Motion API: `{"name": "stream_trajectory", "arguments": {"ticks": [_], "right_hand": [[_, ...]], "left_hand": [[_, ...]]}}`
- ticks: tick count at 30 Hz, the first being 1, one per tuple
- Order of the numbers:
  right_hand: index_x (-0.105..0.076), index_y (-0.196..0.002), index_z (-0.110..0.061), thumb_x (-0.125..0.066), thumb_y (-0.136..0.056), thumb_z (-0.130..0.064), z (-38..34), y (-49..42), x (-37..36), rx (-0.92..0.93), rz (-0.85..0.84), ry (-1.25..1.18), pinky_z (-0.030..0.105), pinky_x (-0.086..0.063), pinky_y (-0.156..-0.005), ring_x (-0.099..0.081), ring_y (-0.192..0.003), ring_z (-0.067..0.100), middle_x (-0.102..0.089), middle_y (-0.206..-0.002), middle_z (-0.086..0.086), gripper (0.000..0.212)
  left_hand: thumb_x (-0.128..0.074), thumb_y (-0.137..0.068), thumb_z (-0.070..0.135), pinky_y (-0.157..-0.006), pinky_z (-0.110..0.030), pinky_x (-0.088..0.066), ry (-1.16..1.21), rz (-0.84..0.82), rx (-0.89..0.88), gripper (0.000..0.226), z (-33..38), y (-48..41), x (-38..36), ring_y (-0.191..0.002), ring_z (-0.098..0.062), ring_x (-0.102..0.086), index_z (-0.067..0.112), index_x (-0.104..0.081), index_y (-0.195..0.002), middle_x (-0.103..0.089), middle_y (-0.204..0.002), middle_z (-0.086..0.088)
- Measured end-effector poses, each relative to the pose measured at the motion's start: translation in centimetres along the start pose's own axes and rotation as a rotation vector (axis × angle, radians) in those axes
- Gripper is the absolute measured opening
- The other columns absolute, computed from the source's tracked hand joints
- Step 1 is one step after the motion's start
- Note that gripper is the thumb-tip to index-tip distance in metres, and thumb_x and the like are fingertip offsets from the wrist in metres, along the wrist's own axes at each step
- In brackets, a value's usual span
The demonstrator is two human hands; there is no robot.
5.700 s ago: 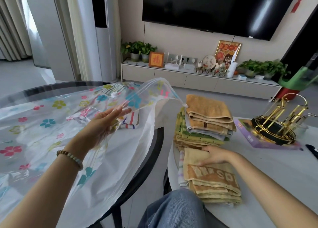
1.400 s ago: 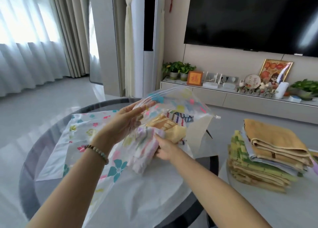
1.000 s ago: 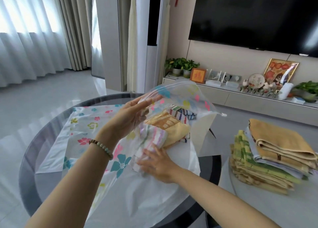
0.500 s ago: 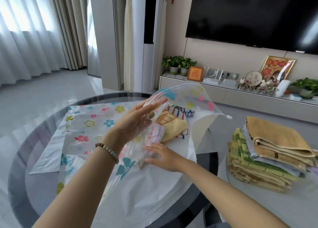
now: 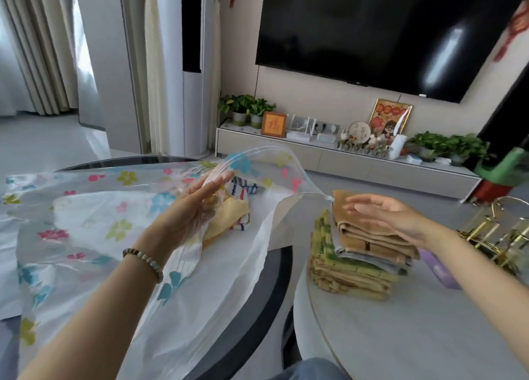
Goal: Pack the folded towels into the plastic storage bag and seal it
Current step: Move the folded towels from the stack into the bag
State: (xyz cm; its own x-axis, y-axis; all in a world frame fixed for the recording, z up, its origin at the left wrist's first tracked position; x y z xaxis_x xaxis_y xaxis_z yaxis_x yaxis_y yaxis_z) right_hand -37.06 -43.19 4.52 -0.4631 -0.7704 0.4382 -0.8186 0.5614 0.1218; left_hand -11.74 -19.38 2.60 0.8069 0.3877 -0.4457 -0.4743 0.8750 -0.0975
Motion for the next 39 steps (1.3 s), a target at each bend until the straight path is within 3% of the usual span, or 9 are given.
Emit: {"name": "stream_trajectory", "arguments": {"ticks": [2, 5, 8, 10, 17, 21, 28, 32, 39], "right_hand": [[-0.061, -0.113, -0.031, -0.068, -0.069, -0.045, 0.8, -1.0, 2.7, -0.004, 0.080, 0.161, 0.027, -0.042, -0.104, -0.057, -0.115, 0.005, -0.062, -0.128, -0.005, 0.047], [-0.050, -0.127, -0.034, -0.069, -0.057, -0.064, 3.0, -2.8, 5.5, -0.114, 0.127, 0.298, 0.037, -0.032, -0.113, -0.042, -0.132, 0.015, -0.044, -0.143, -0.005, 0.079], [-0.040, -0.138, -0.032, -0.068, -0.052, -0.072, 5.2, -4.5, 7.7, -0.223, 0.138, 0.359, 0.037, -0.030, -0.112, -0.032, -0.140, 0.019, -0.031, -0.153, -0.002, 0.099], [-0.037, -0.141, -0.030, -0.066, -0.050, -0.075, 6.5, -5.7, 8.6, -0.270, 0.136, 0.389, 0.036, -0.030, -0.110, -0.031, -0.140, 0.020, -0.028, -0.155, -0.001, 0.106], [-0.027, -0.147, -0.026, -0.059, -0.039, -0.088, 8.8, -9.4, 10.4, -0.402, 0.074, 0.579, 0.041, -0.029, -0.114, -0.032, -0.139, 0.027, -0.031, -0.154, 0.006, 0.128], [-0.034, -0.143, -0.032, -0.050, -0.046, -0.092, 8.8, -10.9, 10.5, -0.458, -0.025, 0.779, 0.046, -0.023, -0.116, -0.024, -0.142, 0.030, -0.024, -0.154, 0.007, 0.115], [-0.044, -0.134, -0.018, -0.071, -0.059, -0.069, 8.0, -10.7, 10.1, -0.427, -0.055, 0.726, 0.034, -0.039, -0.102, -0.049, -0.122, 0.021, -0.046, -0.141, 0.004, 0.094], [-0.065, -0.108, -0.021, -0.076, -0.054, -0.064, 6.3, -9.6, 10.0, -0.401, -0.091, 0.722, 0.033, -0.052, -0.087, -0.066, -0.096, 0.017, -0.067, -0.114, 0.002, 0.070], [-0.066, -0.109, -0.025, -0.082, -0.060, -0.051, 0.4, -4.7, 9.4, -0.396, -0.183, 0.657, 0.037, -0.057, -0.086, -0.071, -0.094, 0.019, -0.073, -0.105, -0.001, 0.057]], "left_hand": [[-0.068, -0.081, 0.031, -0.035, -0.009, -0.028, -0.058, 0.012, 0.014, 0.036, -0.7, -0.5, -0.7, -0.042, -0.003, -0.033, 0.021, -0.064, -0.116, -0.042, -0.057, 0.009], [-0.075, -0.074, 0.038, -0.036, -0.010, -0.029, -0.075, -0.015, 0.030, 0.038, -1.3, -1.1, -1.8, -0.043, -0.004, -0.032, 0.026, -0.069, -0.110, -0.039, -0.057, 0.008], [-0.076, -0.070, 0.041, -0.036, -0.010, -0.029, -0.081, 0.000, 0.029, 0.036, -1.6, -1.9, -2.0, -0.042, -0.004, -0.032, 0.029, -0.071, -0.104, -0.040, -0.055, 0.008], [-0.069, -0.077, 0.037, -0.036, -0.010, -0.026, -0.072, 0.053, 0.028, 0.027, -1.6, -2.7, -1.4, -0.042, -0.004, -0.031, 0.031, -0.071, -0.103, -0.038, -0.055, 0.007], [-0.069, -0.073, 0.040, -0.034, -0.009, -0.028, -0.072, 0.141, 0.036, 0.036, -2.1, -4.5, -0.2, -0.038, -0.005, -0.032, 0.031, -0.064, -0.108, -0.050, -0.051, 0.007], [-0.068, -0.077, 0.035, -0.034, -0.010, -0.028, -0.045, 0.139, 0.054, 0.044, -3.1, -4.7, 0.3, -0.040, -0.005, -0.031, 0.025, -0.059, -0.118, -0.046, -0.053, 0.006], [-0.067, -0.075, 0.036, -0.035, -0.009, -0.029, -0.095, 0.144, 0.050, 0.050, -2.9, -4.4, 0.3, -0.040, -0.006, -0.033, 0.025, -0.055, -0.123, -0.054, -0.055, 0.008], [-0.065, -0.073, 0.033, -0.033, -0.009, -0.029, -0.072, 0.142, 0.031, 0.043, -2.3, -3.8, 0.5, -0.041, -0.004, -0.034, 0.023, -0.062, -0.115, -0.060, -0.062, 0.011], [-0.061, -0.076, 0.033, -0.036, -0.011, -0.024, -0.094, 0.121, 0.028, 0.038, -1.0, -2.1, 1.2, -0.043, -0.003, -0.030, 0.017, -0.069, -0.110, -0.037, -0.058, 0.007]]}}
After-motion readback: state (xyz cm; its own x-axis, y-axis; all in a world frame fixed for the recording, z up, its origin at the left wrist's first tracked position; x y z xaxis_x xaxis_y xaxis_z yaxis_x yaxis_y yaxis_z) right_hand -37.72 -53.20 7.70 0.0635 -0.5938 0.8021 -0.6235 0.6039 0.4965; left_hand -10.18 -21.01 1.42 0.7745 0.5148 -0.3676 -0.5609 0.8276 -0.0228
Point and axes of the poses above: each hand's wrist, its own y-axis away from the middle knuckle, its own x-axis out of the back of the hand, z = x × y, the point moved 8 cm from there along -y, towards the middle knuckle
